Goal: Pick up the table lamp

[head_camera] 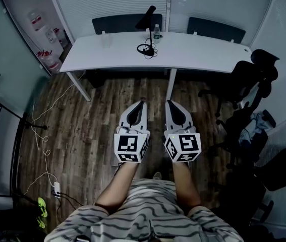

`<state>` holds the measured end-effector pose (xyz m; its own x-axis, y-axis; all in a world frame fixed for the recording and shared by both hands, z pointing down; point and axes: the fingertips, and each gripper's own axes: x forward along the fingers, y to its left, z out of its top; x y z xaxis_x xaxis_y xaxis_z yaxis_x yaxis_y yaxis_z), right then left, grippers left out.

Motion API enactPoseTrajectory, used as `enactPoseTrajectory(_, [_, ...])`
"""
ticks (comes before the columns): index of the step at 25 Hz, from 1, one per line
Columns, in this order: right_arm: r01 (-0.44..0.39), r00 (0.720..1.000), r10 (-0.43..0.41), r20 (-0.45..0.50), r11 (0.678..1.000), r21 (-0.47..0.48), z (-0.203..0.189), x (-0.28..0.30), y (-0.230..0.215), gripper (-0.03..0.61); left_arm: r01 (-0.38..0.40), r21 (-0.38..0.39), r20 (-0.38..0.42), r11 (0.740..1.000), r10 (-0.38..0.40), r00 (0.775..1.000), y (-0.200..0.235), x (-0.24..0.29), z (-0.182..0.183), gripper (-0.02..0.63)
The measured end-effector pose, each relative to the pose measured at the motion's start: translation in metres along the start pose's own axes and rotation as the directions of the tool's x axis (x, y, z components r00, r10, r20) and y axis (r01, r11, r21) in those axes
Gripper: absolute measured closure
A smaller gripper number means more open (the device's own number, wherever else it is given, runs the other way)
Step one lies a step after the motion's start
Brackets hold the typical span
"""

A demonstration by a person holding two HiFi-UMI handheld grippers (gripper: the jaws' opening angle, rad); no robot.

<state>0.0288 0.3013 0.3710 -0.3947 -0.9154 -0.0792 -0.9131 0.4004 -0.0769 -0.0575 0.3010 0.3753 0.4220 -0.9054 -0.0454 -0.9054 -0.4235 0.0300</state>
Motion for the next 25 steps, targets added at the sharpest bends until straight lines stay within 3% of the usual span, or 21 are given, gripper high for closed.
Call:
enactPoseTrajectory(11, [-0.034, 0.999, 0.034, -0.003, 0.999, 0.030, -0.011, 0.007, -0.039, 0.566, -0.047, 0.003, -0.008, 0.999, 0.047, 0.999, -0.024, 0.028, -0.017, 0.607])
enactPoseTrajectory(17, [-0.034, 0.999, 0.035, -0.022, 0.998, 0.046, -0.029, 0.033, -0.054, 0.566, -0.056, -0.007, -0.026, 0.998, 0.055, 0.998, -0.011, 0.055, -0.034, 0.607])
enactPoseTrajectory(25, [-0.025, 0.999, 0.026, -0.040, 1.000, 0.017, -0.040, 0.104, -0.084, 0.566, -0.043, -0.030, -0.018, 0.999, 0.043, 0.999, 0.023, 0.132, -0.045, 0.607])
